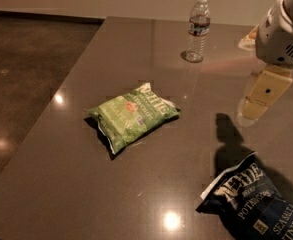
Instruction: Pick green jalapeno chip bag
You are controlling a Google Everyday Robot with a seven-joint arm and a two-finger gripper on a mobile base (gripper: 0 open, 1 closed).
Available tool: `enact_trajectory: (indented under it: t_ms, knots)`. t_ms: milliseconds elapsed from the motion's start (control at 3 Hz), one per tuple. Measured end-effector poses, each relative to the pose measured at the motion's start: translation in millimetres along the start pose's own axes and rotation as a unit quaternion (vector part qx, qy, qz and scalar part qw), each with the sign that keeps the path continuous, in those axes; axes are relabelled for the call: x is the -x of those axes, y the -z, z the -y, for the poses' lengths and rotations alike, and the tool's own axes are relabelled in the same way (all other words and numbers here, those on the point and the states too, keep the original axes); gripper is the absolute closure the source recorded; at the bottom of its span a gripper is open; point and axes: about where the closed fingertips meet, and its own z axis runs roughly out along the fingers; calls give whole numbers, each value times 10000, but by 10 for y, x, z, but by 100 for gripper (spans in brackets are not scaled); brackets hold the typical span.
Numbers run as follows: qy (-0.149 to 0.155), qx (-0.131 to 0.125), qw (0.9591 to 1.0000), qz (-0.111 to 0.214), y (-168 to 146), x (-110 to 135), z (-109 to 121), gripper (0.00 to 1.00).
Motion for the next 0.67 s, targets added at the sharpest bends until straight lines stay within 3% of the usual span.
enact_trajectory:
  t_ms: [667]
  knots:
    - [129, 435, 9977, 503, -454, 699, -121, 0]
